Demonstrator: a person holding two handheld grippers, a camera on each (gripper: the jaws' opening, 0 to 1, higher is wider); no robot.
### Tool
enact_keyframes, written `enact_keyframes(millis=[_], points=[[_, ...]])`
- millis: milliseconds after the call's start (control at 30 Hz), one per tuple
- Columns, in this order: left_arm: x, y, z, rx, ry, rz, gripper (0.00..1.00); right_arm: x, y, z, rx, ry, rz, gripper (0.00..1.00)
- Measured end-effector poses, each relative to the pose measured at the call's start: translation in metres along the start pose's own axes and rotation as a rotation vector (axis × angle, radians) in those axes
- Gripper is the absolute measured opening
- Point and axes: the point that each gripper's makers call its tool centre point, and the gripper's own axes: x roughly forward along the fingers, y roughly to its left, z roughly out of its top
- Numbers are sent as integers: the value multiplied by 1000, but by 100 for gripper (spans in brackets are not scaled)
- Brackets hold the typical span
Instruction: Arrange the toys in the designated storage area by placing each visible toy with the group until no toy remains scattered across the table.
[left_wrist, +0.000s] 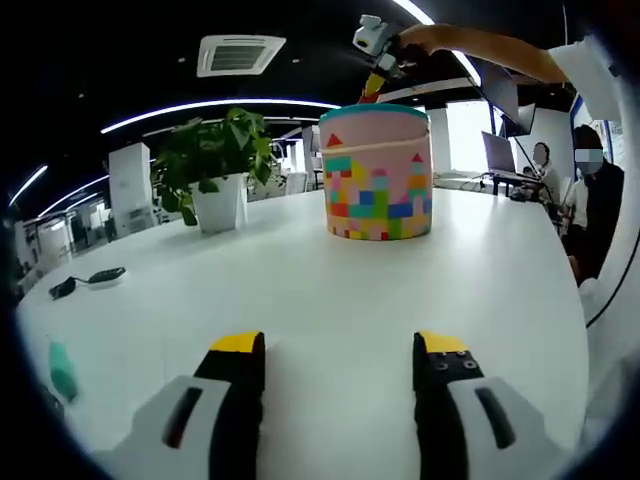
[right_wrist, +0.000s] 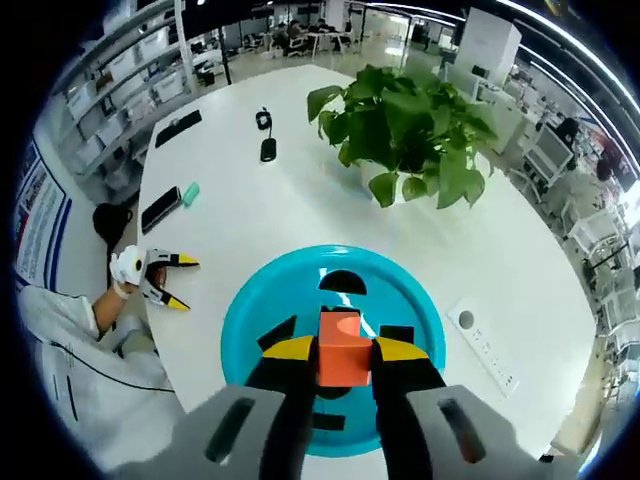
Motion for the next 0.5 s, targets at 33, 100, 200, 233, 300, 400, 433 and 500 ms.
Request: enact_keyframes(millis=[33, 100, 200, 233, 300, 400, 433, 500], points=[[0, 0, 0, 2, 0, 1, 61, 1, 0, 0, 0, 12, -4, 20], [0, 0, 0, 2, 0, 1, 61, 4, 0, -1, -2, 30, -9, 20], [0, 0, 0, 3, -1, 1, 61, 6, -2, 0, -2, 49, -16, 20], [0, 0, 0, 4, -1, 1, 61, 7, -2, 0, -2, 56, -19, 20], [0, -1, 0, 4, -1, 1, 61, 8, -4, 3, 3, 56, -17, 20], [0, 0, 0, 4, -1, 2, 61, 11, -3, 4, 0, 67, -20, 20], [0, 0, 0, 4, -1, 3, 61, 11, -3, 4, -2, 71, -19, 20], [0, 0, 0, 4, -1, 3, 61, 11, 0, 6, 0, 81, -9, 20]])
